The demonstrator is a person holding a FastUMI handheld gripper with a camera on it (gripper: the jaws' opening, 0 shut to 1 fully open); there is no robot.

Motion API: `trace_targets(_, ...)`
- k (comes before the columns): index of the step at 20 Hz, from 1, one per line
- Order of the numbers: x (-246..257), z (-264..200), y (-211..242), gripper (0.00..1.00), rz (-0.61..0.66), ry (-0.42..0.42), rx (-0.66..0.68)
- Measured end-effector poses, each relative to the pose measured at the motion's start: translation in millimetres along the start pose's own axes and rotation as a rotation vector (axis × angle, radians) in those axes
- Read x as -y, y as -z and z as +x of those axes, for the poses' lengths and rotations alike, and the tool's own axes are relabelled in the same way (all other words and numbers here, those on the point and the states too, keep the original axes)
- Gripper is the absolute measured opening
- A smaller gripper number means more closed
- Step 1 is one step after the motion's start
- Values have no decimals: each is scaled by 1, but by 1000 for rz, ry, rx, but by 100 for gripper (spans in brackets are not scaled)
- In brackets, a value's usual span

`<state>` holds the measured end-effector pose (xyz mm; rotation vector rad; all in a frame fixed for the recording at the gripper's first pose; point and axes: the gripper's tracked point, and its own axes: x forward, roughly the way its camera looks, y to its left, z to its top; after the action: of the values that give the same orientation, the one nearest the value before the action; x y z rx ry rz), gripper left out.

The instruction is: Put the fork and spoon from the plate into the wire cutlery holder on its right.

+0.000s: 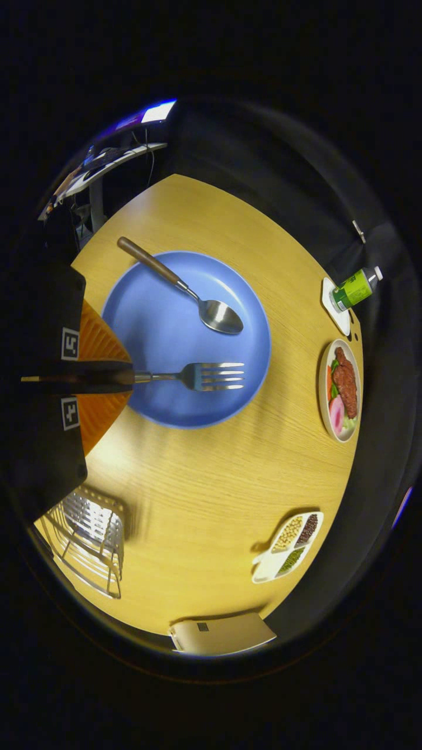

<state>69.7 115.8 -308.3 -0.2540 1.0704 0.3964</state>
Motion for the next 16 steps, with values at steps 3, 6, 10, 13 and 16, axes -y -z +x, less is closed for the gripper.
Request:
trace_targets(3, 11, -38, 10, 8, -6, -10, 14)
trace_targets(6, 31, -77, 25, 8, -31, 5, 6)
trace_targets(10, 65, -124, 55, 8, -92, 32, -51)
trace_targets(13, 90, -143, 72, 8, -112, 52, -110)
trace_targets(16, 111, -152, 88, 8, -113, 61, -197)
